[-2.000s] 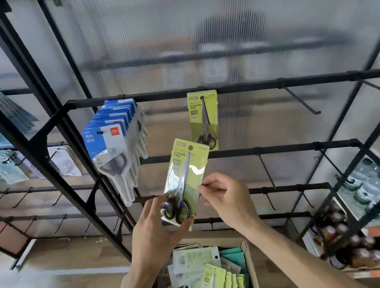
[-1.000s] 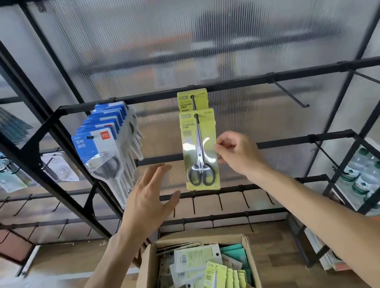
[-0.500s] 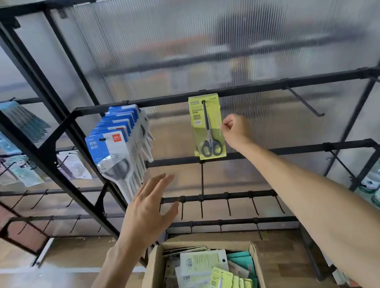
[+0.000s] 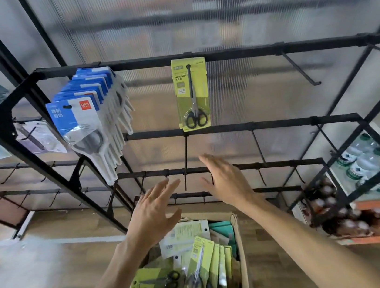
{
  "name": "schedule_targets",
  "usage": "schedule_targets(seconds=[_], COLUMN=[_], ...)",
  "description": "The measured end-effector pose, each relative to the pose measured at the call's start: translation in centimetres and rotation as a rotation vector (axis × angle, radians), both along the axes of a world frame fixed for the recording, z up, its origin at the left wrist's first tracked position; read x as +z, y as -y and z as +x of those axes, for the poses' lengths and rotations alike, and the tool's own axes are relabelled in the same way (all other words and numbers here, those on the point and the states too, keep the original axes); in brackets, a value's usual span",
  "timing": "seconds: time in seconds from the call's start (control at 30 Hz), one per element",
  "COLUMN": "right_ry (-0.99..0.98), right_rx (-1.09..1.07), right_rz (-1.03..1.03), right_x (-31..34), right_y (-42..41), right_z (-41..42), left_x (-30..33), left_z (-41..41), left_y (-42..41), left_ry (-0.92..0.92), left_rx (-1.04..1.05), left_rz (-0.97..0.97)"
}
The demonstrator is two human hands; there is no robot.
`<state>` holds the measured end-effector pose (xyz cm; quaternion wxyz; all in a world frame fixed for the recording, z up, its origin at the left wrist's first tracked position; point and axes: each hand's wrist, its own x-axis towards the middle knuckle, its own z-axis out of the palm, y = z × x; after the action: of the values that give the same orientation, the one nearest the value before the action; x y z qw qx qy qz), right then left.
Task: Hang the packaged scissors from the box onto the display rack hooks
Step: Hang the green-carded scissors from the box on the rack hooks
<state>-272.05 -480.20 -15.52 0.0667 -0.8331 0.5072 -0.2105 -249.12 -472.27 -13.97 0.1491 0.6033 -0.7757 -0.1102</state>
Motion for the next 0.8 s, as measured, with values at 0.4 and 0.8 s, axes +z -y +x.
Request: schedule_targets(seconds=[0.4, 0.8], right_ry=[-0.244, -0.401], right_rx=[0.080, 0.095], right_rz=[0.509, 0.842], right_x=[-14.0, -22.0], right_y=[-9.9, -14.6], right_z=[-4.0, -4.5], left_x=[-14.3, -27.4], left_z=[-2.2, -4.7], left_y=[-6.3, -8.2], left_ry=[0.157, 0.016], left_rx=[-0.029, 0.224], left_rz=[0.571, 0.993])
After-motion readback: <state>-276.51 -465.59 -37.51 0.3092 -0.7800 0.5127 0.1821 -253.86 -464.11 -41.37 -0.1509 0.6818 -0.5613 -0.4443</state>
